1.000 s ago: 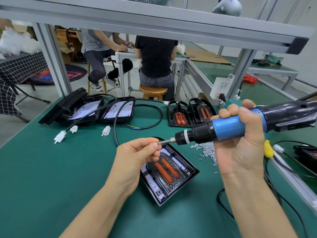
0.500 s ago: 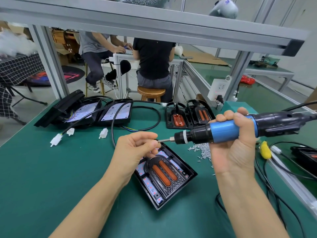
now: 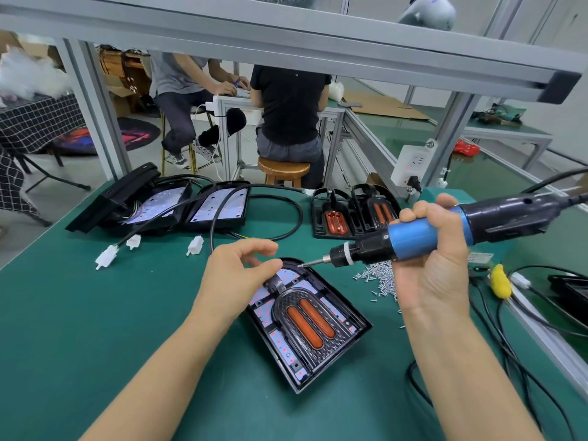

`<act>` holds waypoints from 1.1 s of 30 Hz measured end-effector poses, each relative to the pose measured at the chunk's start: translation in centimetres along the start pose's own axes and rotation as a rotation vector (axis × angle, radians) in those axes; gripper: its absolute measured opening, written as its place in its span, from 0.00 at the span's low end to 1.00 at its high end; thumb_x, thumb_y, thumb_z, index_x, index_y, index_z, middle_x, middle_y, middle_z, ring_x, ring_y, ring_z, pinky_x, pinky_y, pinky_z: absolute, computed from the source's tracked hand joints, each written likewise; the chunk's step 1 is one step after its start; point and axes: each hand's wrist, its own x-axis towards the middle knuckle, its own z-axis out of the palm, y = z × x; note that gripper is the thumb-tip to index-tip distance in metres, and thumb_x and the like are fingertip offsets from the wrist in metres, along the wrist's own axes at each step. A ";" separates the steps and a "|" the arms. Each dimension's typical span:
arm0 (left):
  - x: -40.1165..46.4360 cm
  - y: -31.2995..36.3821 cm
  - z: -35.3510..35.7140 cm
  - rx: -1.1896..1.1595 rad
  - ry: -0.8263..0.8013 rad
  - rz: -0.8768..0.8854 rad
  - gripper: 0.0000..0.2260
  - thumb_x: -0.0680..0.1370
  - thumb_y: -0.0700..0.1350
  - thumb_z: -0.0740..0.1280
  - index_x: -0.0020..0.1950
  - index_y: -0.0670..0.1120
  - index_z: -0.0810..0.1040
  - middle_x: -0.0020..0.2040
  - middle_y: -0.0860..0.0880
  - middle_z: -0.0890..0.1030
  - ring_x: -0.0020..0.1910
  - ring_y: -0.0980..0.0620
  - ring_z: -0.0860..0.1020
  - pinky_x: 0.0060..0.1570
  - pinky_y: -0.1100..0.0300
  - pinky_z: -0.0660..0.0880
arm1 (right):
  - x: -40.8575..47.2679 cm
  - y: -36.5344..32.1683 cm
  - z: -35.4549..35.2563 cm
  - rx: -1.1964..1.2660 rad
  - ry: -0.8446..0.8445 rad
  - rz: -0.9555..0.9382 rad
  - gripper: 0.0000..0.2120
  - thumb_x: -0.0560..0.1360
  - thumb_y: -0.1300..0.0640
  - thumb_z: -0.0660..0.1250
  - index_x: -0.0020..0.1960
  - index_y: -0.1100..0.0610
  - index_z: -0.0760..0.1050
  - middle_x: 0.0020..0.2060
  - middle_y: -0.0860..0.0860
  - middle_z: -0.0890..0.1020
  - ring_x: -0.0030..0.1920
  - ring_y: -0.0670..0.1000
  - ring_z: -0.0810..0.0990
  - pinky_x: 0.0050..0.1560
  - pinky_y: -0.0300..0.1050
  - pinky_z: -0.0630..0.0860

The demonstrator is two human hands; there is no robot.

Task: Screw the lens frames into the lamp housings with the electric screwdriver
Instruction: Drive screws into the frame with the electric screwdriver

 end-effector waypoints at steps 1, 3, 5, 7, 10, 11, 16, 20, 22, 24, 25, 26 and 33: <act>0.1 -0.1 -0.1 0.206 0.026 0.045 0.09 0.71 0.42 0.74 0.49 0.52 0.82 0.51 0.53 0.81 0.49 0.57 0.76 0.48 0.62 0.70 | 0.1 0.2 -0.1 -0.040 -0.001 -0.007 0.12 0.68 0.65 0.65 0.47 0.52 0.71 0.34 0.47 0.75 0.35 0.47 0.75 0.40 0.40 0.75; 0.3 -0.3 -0.1 0.438 -0.003 0.045 0.17 0.71 0.47 0.74 0.59 0.52 0.78 0.60 0.53 0.76 0.62 0.52 0.69 0.61 0.56 0.67 | 0.2 0.7 -0.2 -0.090 0.000 -0.008 0.12 0.68 0.64 0.66 0.47 0.52 0.71 0.34 0.48 0.74 0.34 0.47 0.75 0.39 0.40 0.75; 0.1 -0.6 0.0 0.482 -0.066 -0.077 0.27 0.70 0.53 0.73 0.67 0.51 0.72 0.65 0.51 0.72 0.67 0.49 0.65 0.66 0.50 0.65 | 0.4 1.2 -0.3 -0.120 -0.002 -0.007 0.12 0.67 0.65 0.66 0.47 0.52 0.71 0.36 0.49 0.74 0.34 0.47 0.75 0.39 0.40 0.75; -0.3 -1.0 0.0 0.498 -0.084 -0.162 0.33 0.69 0.58 0.72 0.71 0.51 0.67 0.69 0.51 0.68 0.69 0.49 0.62 0.67 0.48 0.64 | 0.6 1.5 -0.4 -0.151 -0.008 -0.014 0.12 0.68 0.65 0.66 0.48 0.53 0.72 0.36 0.50 0.74 0.34 0.48 0.75 0.38 0.41 0.75; -1.3 -1.7 0.2 0.477 -0.063 -0.215 0.37 0.69 0.61 0.71 0.74 0.52 0.62 0.72 0.51 0.64 0.72 0.51 0.58 0.68 0.52 0.62 | 0.8 2.0 -0.3 -0.188 -0.028 -0.018 0.12 0.68 0.66 0.66 0.48 0.53 0.72 0.35 0.50 0.74 0.34 0.48 0.75 0.38 0.41 0.75; -1.6 -1.8 0.2 0.476 -0.062 -0.220 0.38 0.69 0.61 0.71 0.74 0.52 0.61 0.72 0.51 0.65 0.72 0.51 0.58 0.68 0.52 0.62 | 0.9 2.1 -0.2 -0.197 -0.035 -0.019 0.12 0.69 0.67 0.66 0.48 0.53 0.72 0.34 0.49 0.74 0.34 0.48 0.75 0.38 0.41 0.75; -1.8 -1.4 0.8 0.435 -0.106 -0.276 0.38 0.69 0.61 0.71 0.74 0.55 0.60 0.67 0.47 0.70 0.68 0.46 0.67 0.66 0.50 0.66 | 0.8 2.7 -0.1 -0.243 -0.067 -0.005 0.11 0.71 0.68 0.65 0.47 0.53 0.72 0.33 0.49 0.75 0.35 0.49 0.75 0.37 0.41 0.74; -1.7 -1.4 0.9 0.402 -0.091 -0.241 0.37 0.69 0.59 0.72 0.74 0.52 0.61 0.69 0.50 0.70 0.69 0.49 0.66 0.65 0.53 0.66 | 0.9 2.7 0.0 -0.256 -0.078 0.010 0.11 0.69 0.66 0.66 0.46 0.53 0.72 0.32 0.48 0.76 0.34 0.48 0.75 0.37 0.41 0.74; -1.7 -1.5 1.1 0.398 -0.081 -0.222 0.36 0.69 0.59 0.72 0.74 0.51 0.63 0.70 0.51 0.69 0.69 0.50 0.65 0.64 0.54 0.66 | 0.9 2.8 0.1 -0.283 -0.089 0.014 0.11 0.68 0.65 0.66 0.45 0.53 0.72 0.31 0.48 0.76 0.34 0.48 0.75 0.36 0.41 0.75; -1.6 -1.4 1.3 0.402 -0.072 -0.210 0.36 0.69 0.59 0.72 0.74 0.51 0.63 0.69 0.51 0.69 0.69 0.50 0.66 0.64 0.55 0.65 | 0.9 2.8 0.3 -0.316 -0.100 0.012 0.11 0.67 0.65 0.67 0.45 0.53 0.72 0.30 0.48 0.77 0.34 0.48 0.75 0.35 0.41 0.75; -1.6 -1.4 1.4 0.403 -0.068 -0.208 0.36 0.69 0.59 0.72 0.74 0.51 0.63 0.69 0.51 0.69 0.69 0.50 0.67 0.63 0.56 0.65 | 1.0 2.9 0.4 -0.327 -0.109 0.008 0.11 0.67 0.65 0.67 0.46 0.53 0.72 0.30 0.47 0.77 0.33 0.48 0.75 0.35 0.41 0.75; -1.6 -1.5 1.5 0.402 -0.063 -0.207 0.36 0.69 0.60 0.71 0.74 0.51 0.63 0.69 0.51 0.69 0.68 0.50 0.67 0.62 0.56 0.65 | 1.0 3.0 0.6 -0.336 -0.119 0.006 0.11 0.67 0.65 0.67 0.46 0.53 0.72 0.30 0.47 0.77 0.33 0.48 0.75 0.36 0.41 0.75; -1.5 -1.9 1.8 0.298 -0.059 -0.205 0.37 0.69 0.58 0.73 0.74 0.50 0.63 0.67 0.52 0.69 0.67 0.52 0.68 0.59 0.59 0.65 | 1.5 3.6 1.5 -0.468 -0.215 0.009 0.10 0.68 0.64 0.67 0.47 0.53 0.74 0.31 0.48 0.76 0.36 0.50 0.75 0.43 0.51 0.71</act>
